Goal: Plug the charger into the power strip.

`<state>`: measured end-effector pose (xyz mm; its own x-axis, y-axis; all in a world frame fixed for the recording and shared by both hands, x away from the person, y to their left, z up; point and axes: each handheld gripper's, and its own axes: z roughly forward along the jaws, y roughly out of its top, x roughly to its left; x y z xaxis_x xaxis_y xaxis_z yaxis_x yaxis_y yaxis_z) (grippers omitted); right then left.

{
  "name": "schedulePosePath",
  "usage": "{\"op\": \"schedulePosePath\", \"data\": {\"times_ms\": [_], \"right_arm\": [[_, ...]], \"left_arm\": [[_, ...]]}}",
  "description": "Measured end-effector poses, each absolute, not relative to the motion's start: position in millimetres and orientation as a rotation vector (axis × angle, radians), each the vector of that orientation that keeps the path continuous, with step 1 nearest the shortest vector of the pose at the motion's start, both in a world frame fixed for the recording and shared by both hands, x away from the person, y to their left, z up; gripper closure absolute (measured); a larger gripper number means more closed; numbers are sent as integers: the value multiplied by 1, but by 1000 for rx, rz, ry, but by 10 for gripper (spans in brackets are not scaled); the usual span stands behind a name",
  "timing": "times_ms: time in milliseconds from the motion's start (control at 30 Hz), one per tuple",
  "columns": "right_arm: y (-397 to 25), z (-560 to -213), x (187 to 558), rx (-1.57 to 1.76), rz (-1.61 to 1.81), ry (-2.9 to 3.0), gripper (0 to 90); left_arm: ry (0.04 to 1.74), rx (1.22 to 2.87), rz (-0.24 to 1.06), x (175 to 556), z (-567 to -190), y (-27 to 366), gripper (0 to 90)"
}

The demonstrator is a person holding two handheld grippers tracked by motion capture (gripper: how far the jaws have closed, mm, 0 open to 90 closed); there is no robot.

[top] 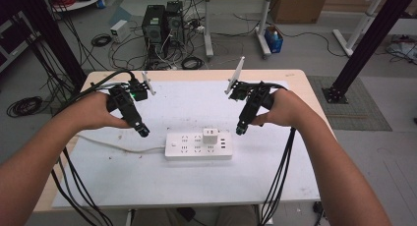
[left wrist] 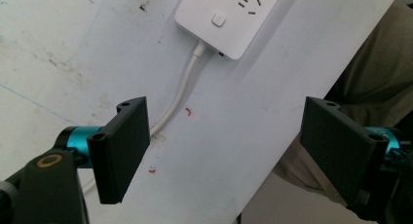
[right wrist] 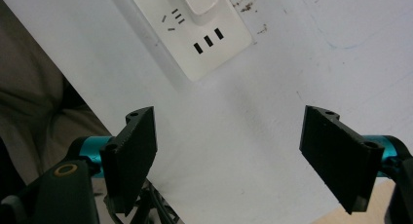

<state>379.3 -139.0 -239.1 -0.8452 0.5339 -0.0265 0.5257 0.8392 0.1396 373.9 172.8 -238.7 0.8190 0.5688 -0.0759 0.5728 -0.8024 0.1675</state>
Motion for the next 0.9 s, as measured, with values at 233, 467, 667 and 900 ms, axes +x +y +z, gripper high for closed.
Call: {"op": "schedulePosePath", "data": {"times_ms": [233, 467, 667, 900], "right_arm": [[-142, -243, 380, 863, 166, 2957, 129], [-144, -246, 380, 877, 178, 2956, 129], [-147, -245, 379, 881, 175, 2958, 129], [-149, -245, 378, 872, 163, 2959, 129]], "left_arm": [[880, 2820, -46, 374, -236, 170, 190], [877, 2826, -46, 373, -237, 169, 190], [866, 2836, -40, 372, -235, 166, 190], [857, 2837, -40, 372, -234, 162, 190]]}}
